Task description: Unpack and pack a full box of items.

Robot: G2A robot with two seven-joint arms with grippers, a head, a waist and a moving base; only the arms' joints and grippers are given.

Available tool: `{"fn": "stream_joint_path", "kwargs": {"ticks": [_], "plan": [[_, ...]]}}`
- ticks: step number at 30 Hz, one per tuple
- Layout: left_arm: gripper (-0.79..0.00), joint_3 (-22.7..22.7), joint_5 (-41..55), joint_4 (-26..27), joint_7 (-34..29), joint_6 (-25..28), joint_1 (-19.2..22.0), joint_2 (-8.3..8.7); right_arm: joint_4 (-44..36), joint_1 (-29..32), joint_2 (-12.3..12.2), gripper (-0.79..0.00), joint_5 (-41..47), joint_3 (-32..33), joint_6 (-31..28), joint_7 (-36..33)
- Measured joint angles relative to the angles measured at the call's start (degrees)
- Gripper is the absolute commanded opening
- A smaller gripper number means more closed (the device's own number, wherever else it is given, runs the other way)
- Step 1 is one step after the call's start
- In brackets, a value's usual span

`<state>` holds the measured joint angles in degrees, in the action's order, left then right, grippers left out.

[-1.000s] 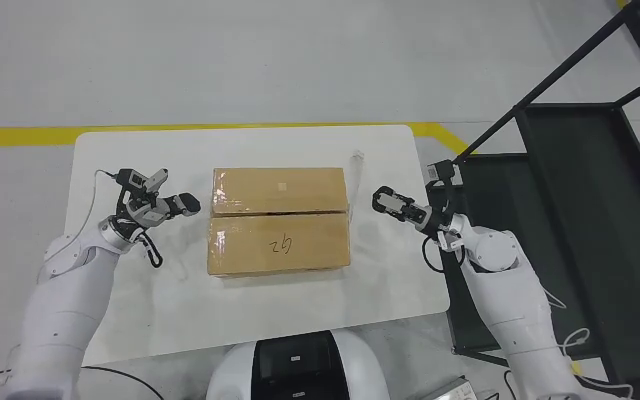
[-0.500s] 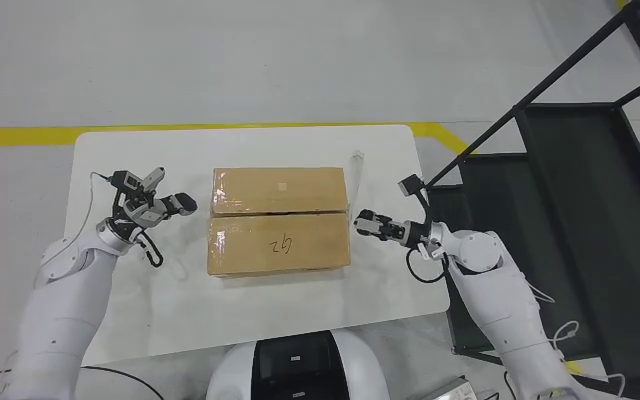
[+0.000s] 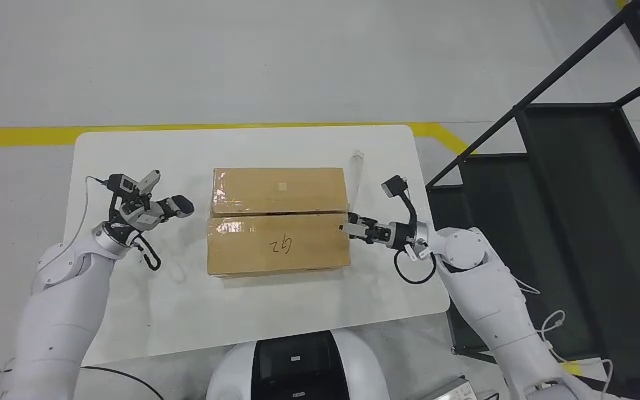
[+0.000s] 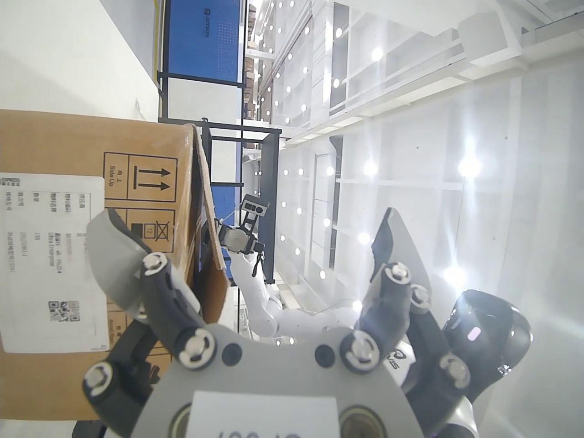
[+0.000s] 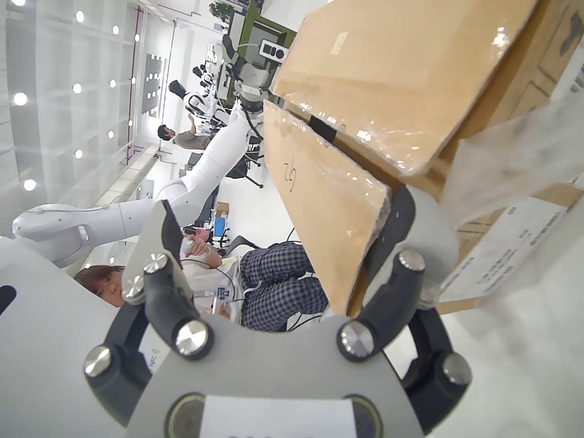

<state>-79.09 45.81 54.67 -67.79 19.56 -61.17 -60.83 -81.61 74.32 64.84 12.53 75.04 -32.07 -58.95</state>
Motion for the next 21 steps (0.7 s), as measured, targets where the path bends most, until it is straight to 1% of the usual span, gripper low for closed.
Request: {"fn": "stream_joint_path", "kwargs": {"ticks": [5, 10, 15, 21], "plan": [[0.0, -0.4, 0.2, 0.3, 0.0, -0.2, -0.5, 0.0, -1.2, 0.2, -0.3, 0.0, 3.4, -0.1, 0.1, -2.3], [0.0, -0.6, 0.1, 0.6, 0.2, -0.2, -0.8, -0.05, -4.0, 1.8, -0.8, 0.0, 6.5, 1.2, 0.0, -4.5], [0.0, -0.7, 0.1, 0.7, 0.3, -0.4, -0.9, -0.11, -8.5, 4.5, -1.5, 0.0, 7.6, 2.4, 0.1, -7.2], [0.0, -0.8, -0.2, 0.6, 0.5, -0.7, -0.9, -0.18, -13.0, 8.0, -2.2, 0.0, 6.7, 2.7, 0.1, -9.8]]}}
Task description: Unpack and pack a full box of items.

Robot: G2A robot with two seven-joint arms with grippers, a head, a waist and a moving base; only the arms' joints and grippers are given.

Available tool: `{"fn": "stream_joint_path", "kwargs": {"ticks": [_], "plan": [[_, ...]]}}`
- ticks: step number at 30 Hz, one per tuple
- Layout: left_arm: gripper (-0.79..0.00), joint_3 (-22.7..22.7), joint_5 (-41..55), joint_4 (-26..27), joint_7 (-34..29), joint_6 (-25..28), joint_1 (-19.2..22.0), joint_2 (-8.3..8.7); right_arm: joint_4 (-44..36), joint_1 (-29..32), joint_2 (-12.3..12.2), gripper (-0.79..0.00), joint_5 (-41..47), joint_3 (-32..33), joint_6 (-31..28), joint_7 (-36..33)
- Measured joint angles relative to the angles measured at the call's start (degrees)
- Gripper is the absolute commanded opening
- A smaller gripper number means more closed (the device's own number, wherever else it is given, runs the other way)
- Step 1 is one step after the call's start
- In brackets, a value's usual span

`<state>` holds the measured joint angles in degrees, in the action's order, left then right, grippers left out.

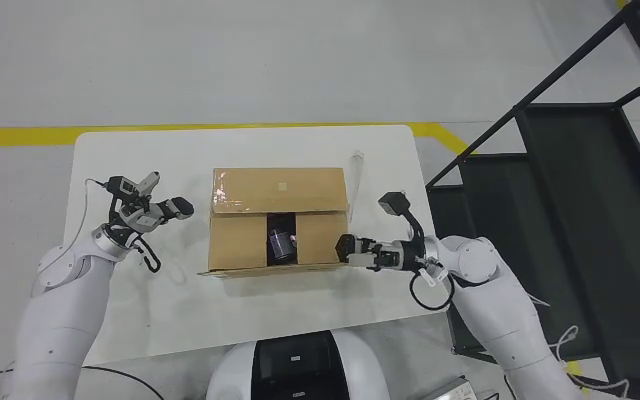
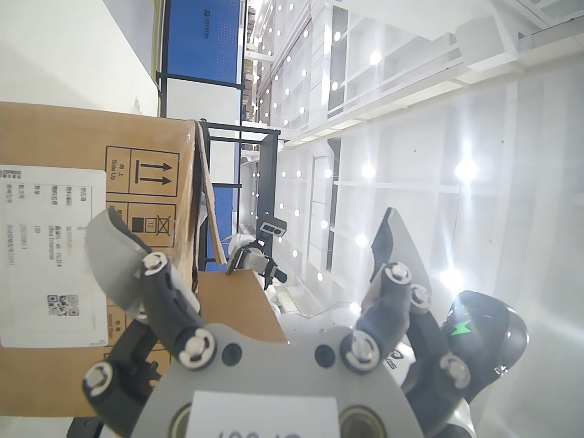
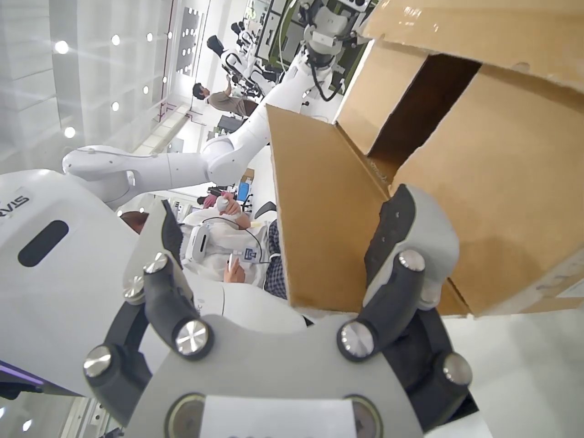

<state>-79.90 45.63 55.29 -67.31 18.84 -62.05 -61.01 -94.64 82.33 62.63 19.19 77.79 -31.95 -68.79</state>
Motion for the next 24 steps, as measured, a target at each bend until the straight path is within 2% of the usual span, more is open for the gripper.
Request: {"fn": "stream_joint_path", "kwargs": {"ticks": [10, 24], "plan": [[0.0, -0.3, 0.1, -0.1, 0.4, -0.5, -0.1, -0.12, -4.3, 4.9, -1.1, 0.0, -3.8, -1.5, 0.9, -4.5], [0.0, -0.6, -0.5, -0.2, 0.2, -0.7, -0.1, -0.22, -2.1, 5.6, -1.6, 0.0, -12.6, -5.8, 2.1, -1.7]]}}
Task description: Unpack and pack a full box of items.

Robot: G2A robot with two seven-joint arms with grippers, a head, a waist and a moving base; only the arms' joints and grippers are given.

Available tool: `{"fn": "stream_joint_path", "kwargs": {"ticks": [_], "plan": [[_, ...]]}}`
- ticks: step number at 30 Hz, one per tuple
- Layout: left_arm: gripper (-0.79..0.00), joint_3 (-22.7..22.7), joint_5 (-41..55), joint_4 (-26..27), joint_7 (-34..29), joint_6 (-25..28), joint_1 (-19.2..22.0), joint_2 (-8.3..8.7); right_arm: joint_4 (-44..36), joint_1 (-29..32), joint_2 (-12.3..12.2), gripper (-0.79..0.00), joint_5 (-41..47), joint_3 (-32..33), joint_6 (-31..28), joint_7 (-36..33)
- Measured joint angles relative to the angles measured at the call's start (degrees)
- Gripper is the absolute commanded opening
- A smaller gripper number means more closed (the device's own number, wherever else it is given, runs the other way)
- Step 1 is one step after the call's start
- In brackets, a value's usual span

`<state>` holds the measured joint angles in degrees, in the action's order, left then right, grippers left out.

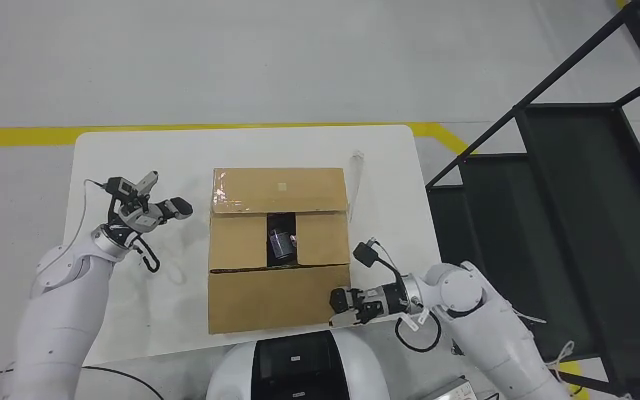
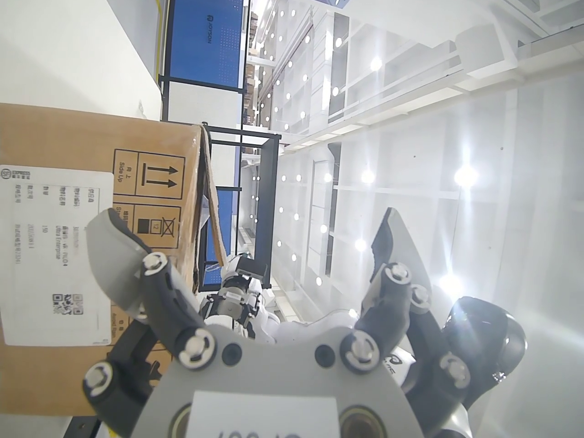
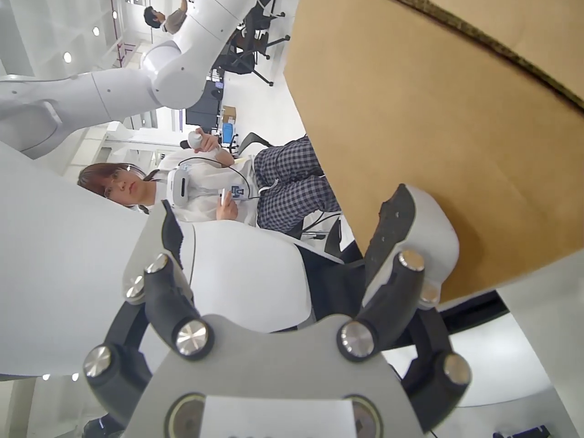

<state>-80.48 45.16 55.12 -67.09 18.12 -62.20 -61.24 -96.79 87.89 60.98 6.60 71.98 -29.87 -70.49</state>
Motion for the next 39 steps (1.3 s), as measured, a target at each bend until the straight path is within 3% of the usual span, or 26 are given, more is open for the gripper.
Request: {"fn": "stream_joint_path", "kwargs": {"ticks": [8, 22, 31, 39], "plan": [[0.0, -0.5, 0.0, -0.3, -0.2, 0.3, -0.2, 0.0, 6.0, -4.0, 0.8, 0.0, -6.6, -4.4, -0.3, 9.0], [0.0, -1.2, -0.4, 0.6, -0.1, 0.2, -0.7, 0.02, 8.8, -7.6, 1.7, 0.0, -8.6, -10.3, -1.0, 15.7], [0.0, -2.4, 2.6, 2.0, -5.8, -1.5, -1.3, 0.25, 8.4, -8.1, 1.4, 0.0, -7.6, -10.2, -1.5, 16.9], [0.0, -3.1, 3.9, 3.7, -15.4, -5.1, -2.4, 0.87, 1.6, -3.9, -0.6, 0.0, 2.1, -4.4, -1.3, 8.6]]}}
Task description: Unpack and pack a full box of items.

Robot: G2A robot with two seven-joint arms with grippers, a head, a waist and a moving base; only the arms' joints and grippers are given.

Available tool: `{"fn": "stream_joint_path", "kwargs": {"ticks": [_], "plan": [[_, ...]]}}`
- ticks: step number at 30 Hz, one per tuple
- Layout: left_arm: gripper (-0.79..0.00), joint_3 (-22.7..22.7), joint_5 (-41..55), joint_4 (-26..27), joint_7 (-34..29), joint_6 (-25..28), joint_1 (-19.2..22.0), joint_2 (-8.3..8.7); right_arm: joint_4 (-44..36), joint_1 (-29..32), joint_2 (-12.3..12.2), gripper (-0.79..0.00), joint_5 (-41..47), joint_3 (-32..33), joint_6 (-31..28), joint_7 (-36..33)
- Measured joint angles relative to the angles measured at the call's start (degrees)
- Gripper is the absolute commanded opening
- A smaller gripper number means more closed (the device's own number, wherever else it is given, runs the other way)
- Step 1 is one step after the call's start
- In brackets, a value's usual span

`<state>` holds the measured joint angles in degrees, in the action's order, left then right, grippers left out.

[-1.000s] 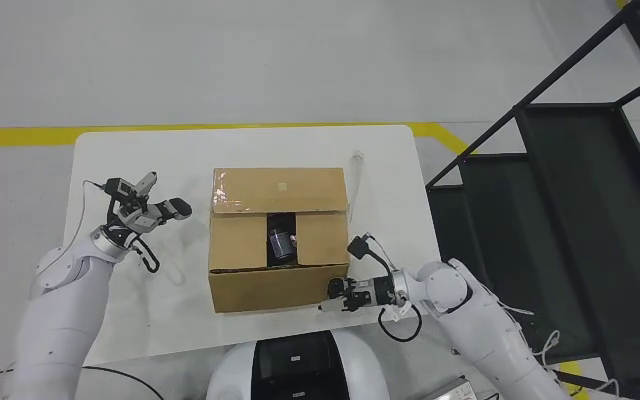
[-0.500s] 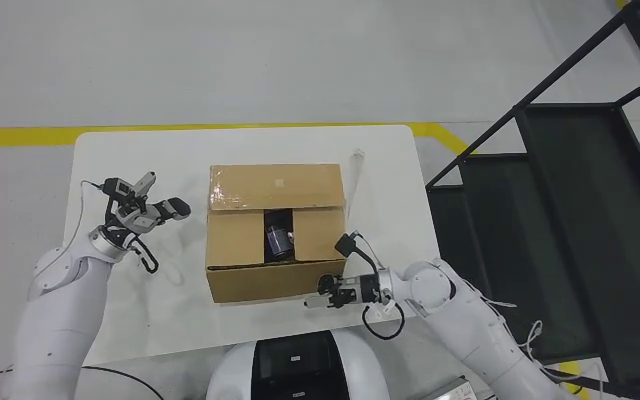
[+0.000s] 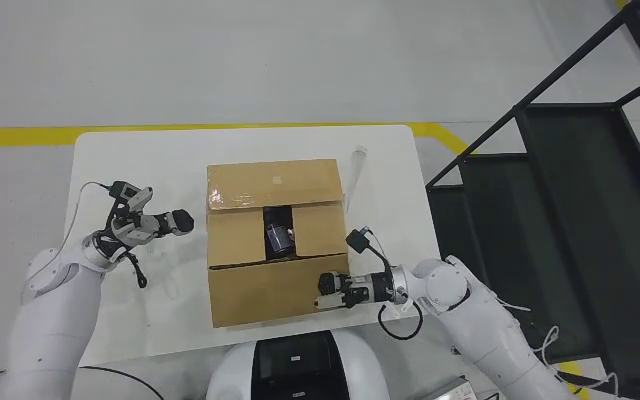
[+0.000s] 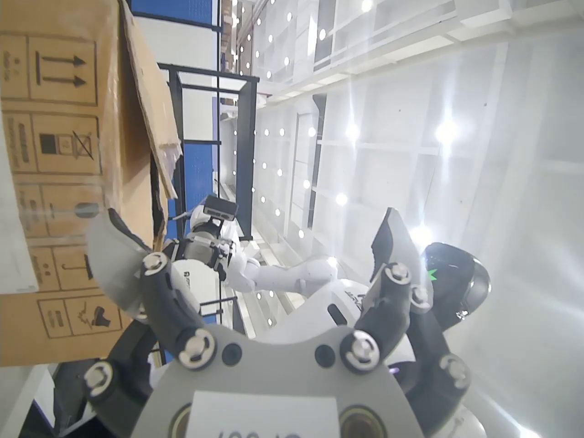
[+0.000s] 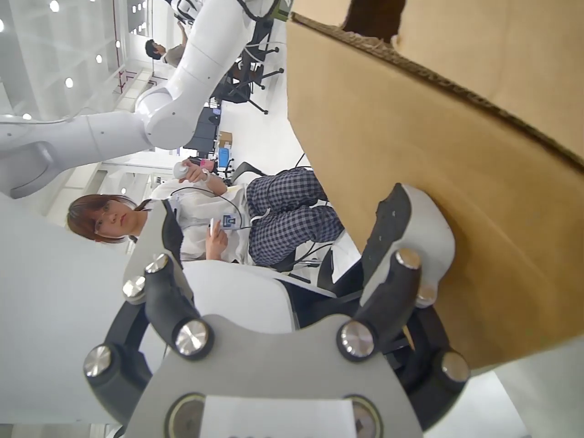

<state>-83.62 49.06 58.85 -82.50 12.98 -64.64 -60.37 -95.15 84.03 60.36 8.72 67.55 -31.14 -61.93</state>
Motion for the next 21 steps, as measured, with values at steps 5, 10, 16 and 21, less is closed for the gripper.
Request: {"fn": "stream_joint_path", "kwargs": {"ticks": [5, 10, 16, 21], "plan": [[0.0, 1.0, -0.4, -0.1, -2.9, -2.1, 0.2, 0.01, -5.4, 3.1, -1.3, 0.0, 8.1, 5.6, -0.5, -3.1], [0.0, 2.3, -0.1, -0.5, -4.9, -1.4, 0.7, -0.29, -6.8, 4.2, -1.9, 0.0, 15.5, 10.4, -1.4, -2.2], [0.0, 4.2, 0.9, -0.8, -4.9, -0.3, 2.0, -0.91, -4.3, 2.9, -2.2, 0.0, 19.4, 13.9, -2.1, 0.3], [0.0, 6.1, -0.3, -1.5, -2.2, 0.6, 4.5, -1.54, -2.1, 2.7, -2.4, 0.0, 20.8, 15.9, -2.5, 1.6]]}}
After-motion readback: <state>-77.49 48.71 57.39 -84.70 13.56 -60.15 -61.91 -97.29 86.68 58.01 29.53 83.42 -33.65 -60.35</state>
